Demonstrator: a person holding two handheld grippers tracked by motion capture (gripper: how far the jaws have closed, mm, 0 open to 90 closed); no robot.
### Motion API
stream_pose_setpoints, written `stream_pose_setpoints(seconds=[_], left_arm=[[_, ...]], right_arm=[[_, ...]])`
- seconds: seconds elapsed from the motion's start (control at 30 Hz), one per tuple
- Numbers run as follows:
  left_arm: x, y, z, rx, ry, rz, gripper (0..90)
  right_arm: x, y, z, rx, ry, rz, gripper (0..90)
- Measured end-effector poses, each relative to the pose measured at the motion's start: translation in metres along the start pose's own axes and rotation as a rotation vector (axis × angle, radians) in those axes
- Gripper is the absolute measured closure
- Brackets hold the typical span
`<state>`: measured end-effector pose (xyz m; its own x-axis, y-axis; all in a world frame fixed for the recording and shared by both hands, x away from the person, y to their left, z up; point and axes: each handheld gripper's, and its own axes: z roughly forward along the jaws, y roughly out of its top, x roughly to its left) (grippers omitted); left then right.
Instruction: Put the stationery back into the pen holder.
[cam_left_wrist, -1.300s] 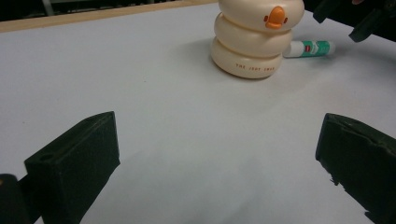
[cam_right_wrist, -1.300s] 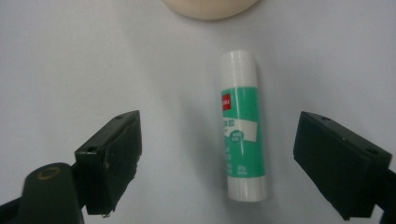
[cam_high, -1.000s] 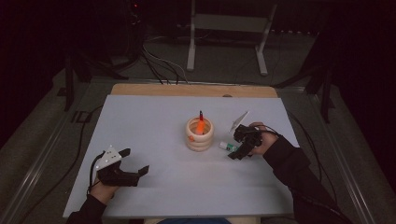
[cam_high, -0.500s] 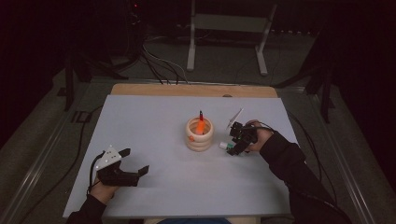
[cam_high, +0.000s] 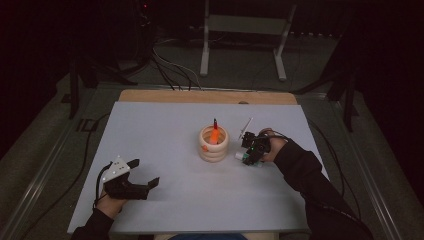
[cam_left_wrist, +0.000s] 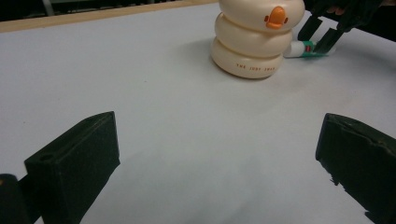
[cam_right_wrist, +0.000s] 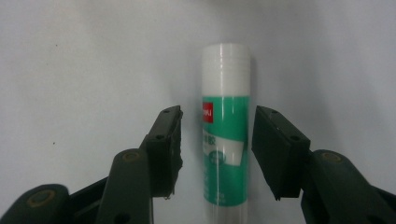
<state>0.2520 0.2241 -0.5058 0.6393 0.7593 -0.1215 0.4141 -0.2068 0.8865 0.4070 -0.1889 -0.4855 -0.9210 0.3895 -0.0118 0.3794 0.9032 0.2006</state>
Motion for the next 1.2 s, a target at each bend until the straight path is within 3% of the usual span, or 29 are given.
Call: stream_pose_setpoints(seconds=[0.63,0.93,1.2], left_arm=[[0.0,0.0,0.0,0.0,0.001,0.002,0.3],[0.0,0.0,0.0,-0.002,0.001,0.001,0.3],[0.0,0.0,0.0,-0.002,-0.001,0.001,0.3]], right_arm=[[0.002,0.01,0.012,0.044,-0.055,-0.015,61.2],[0.003,0.011,0.016,0.058,-0.061,-0.017,64.6],[0.002,0.009,0.015,0.055,-0.037,-0.001,65.6]])
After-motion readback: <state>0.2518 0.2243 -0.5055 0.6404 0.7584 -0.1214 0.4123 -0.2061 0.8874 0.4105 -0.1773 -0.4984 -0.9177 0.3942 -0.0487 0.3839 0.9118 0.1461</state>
